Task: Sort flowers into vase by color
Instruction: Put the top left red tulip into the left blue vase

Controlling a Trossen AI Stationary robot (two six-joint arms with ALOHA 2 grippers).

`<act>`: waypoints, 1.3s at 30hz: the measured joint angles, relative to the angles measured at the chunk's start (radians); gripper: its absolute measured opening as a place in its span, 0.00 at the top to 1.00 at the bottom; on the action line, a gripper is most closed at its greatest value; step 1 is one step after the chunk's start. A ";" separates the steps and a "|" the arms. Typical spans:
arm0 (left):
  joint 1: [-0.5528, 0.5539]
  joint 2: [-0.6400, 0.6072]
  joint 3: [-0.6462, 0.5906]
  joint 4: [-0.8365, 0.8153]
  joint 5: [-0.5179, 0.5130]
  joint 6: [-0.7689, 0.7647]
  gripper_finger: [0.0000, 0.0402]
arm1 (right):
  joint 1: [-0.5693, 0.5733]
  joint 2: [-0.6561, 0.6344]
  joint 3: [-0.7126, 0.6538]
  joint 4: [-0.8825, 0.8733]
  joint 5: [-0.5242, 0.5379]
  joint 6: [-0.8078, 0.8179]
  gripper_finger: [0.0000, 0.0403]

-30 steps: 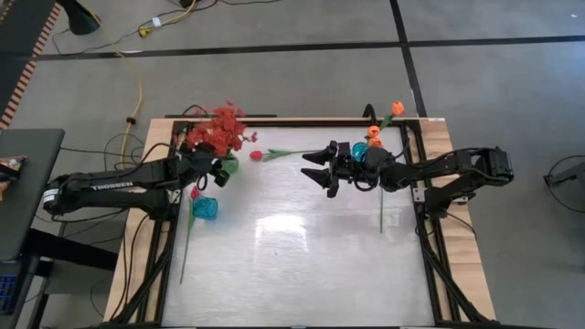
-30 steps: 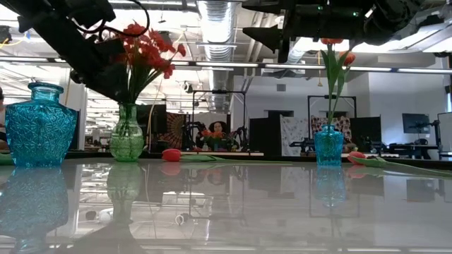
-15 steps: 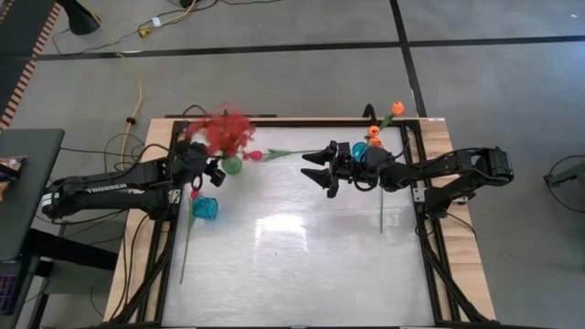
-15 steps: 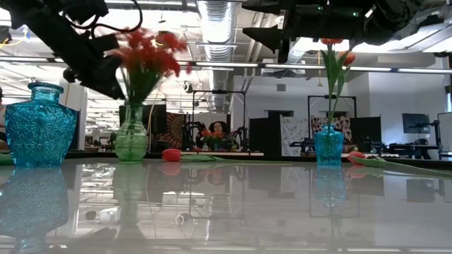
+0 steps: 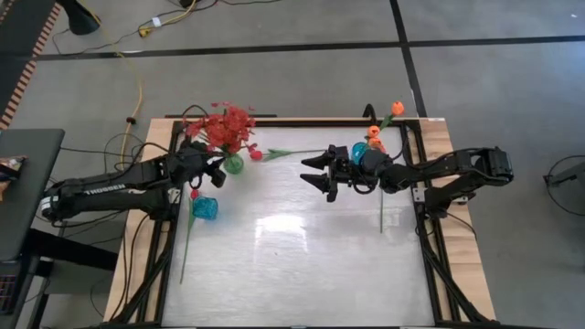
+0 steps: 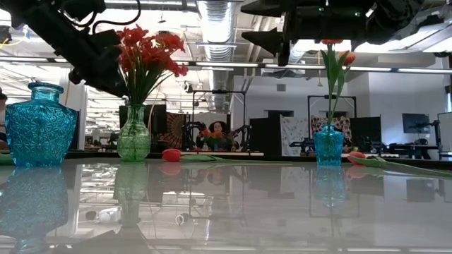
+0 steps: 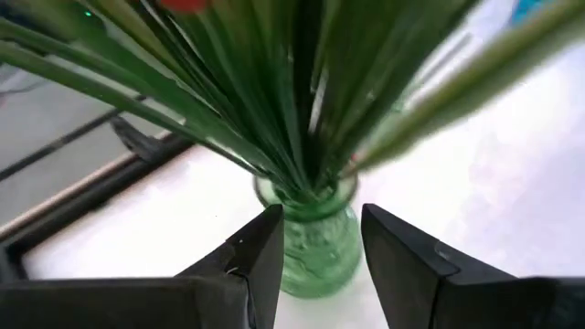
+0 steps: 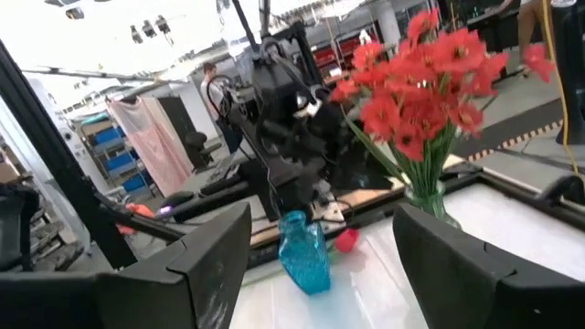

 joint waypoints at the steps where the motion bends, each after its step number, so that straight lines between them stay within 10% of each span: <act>1: 0.000 -0.007 0.000 -0.013 0.013 0.000 0.66 | 0.000 0.000 0.000 -0.010 0.000 0.000 0.27; 19: -0.025 -0.023 0.000 -0.095 0.427 -0.029 0.66 | -0.001 0.000 0.091 -0.410 -0.023 -0.213 0.27; 39: -0.251 -0.019 0.192 -0.195 0.431 -0.046 0.66 | -0.187 0.287 0.470 -0.993 -0.109 -0.427 0.27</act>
